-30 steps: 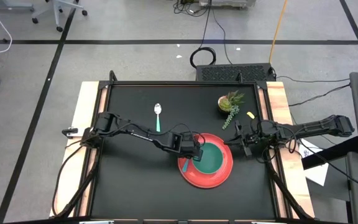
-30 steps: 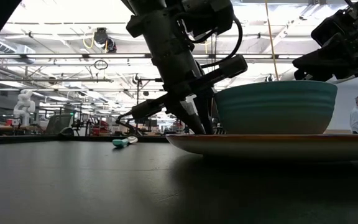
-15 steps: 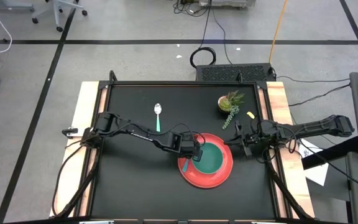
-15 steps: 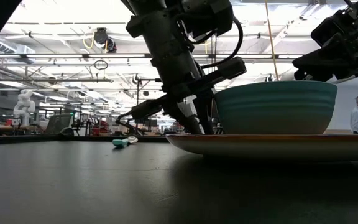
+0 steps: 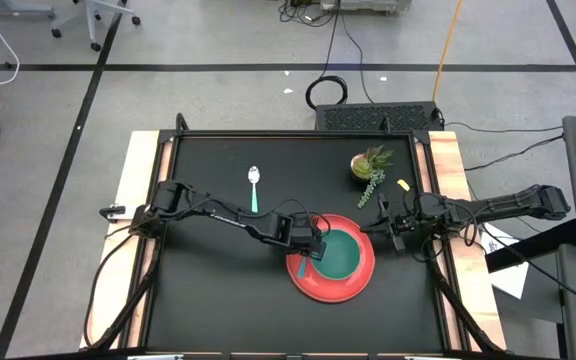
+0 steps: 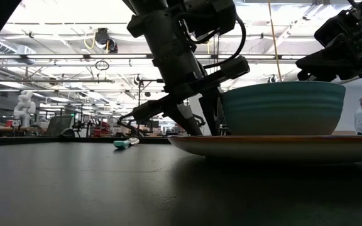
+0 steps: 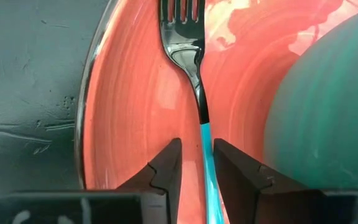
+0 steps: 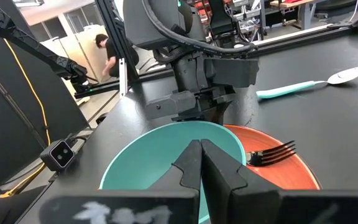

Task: Set table place
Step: Put the blue fork to the left of the green bowl on the orange plate, then put the blue spoon into the green bowl

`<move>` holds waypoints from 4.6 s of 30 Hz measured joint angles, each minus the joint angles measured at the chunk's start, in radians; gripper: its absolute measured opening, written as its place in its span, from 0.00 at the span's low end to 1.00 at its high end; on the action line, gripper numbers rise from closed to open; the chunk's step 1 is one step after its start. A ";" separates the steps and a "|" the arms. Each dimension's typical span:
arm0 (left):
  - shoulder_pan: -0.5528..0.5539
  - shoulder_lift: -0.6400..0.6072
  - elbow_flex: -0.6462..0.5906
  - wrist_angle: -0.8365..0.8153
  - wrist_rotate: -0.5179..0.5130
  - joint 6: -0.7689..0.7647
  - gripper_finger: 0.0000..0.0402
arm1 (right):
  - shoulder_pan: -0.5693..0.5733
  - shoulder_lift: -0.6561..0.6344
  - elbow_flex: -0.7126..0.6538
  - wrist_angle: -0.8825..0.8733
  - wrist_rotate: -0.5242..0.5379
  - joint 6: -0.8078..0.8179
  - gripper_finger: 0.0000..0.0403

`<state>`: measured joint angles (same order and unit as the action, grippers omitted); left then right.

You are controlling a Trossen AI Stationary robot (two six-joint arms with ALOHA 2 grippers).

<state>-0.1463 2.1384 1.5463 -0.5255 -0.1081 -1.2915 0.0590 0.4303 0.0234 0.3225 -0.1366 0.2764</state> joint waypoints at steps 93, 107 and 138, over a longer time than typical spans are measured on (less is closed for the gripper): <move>-0.081 -0.227 0.002 0.050 -0.309 0.765 0.00 | 0.002 0.004 0.000 0.004 0.000 0.008 0.00; -0.130 -0.406 0.002 0.301 -0.480 1.223 0.00 | 0.002 0.009 0.000 0.007 0.000 0.008 0.00; -0.029 -0.636 0.001 0.391 -0.401 1.610 0.00 | 0.002 0.023 0.000 -0.029 0.000 0.010 0.00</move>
<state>-0.1754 1.5019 1.5473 -0.1340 -0.5091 0.3182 0.0608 0.4530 0.0233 0.2935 -0.1368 0.2867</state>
